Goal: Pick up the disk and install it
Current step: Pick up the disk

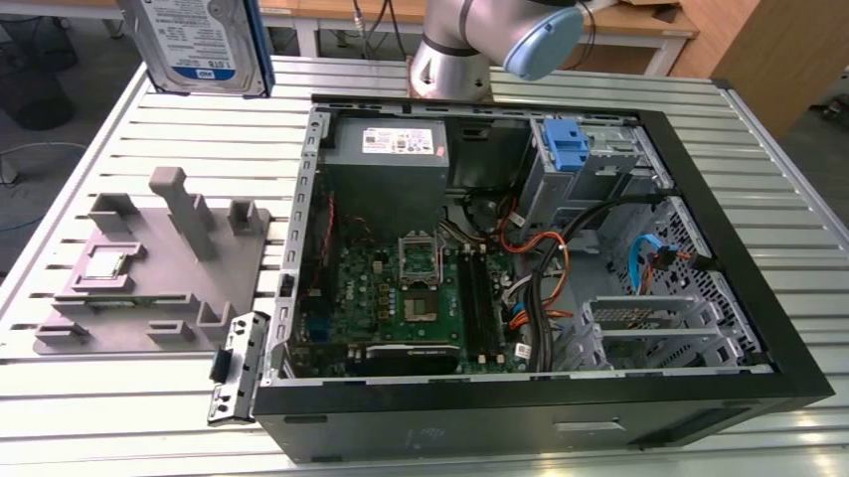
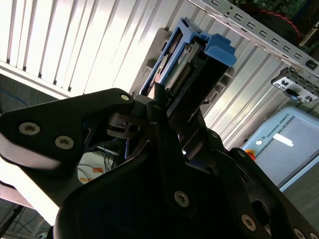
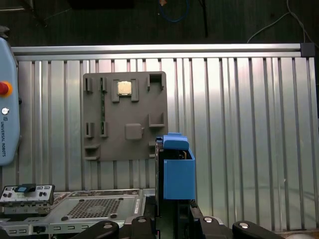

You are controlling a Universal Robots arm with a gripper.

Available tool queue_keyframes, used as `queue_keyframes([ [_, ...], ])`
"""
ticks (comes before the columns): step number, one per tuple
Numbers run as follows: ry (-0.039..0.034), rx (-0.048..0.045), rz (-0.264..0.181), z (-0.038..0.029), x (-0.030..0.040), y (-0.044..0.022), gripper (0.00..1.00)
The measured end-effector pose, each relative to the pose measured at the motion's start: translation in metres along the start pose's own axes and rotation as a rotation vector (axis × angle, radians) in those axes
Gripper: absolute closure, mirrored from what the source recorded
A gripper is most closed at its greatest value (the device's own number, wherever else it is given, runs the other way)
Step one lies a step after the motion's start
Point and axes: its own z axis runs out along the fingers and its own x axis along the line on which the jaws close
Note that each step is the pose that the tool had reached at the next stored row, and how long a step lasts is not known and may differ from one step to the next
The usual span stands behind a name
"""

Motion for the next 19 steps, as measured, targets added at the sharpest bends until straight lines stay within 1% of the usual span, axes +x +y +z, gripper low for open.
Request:
queue_keyframes([
  [3, 0.0000, 0.0000, 0.000, 0.0000, -0.0001, -0.0010, 0.65],
  [8, 0.0000, 0.0000, 0.000, -0.0001, -0.0003, -0.0053, 0.65],
  [19, 0.0000, 0.0000, 0.000, -0.0004, -0.0009, -0.0198, 0.65],
])
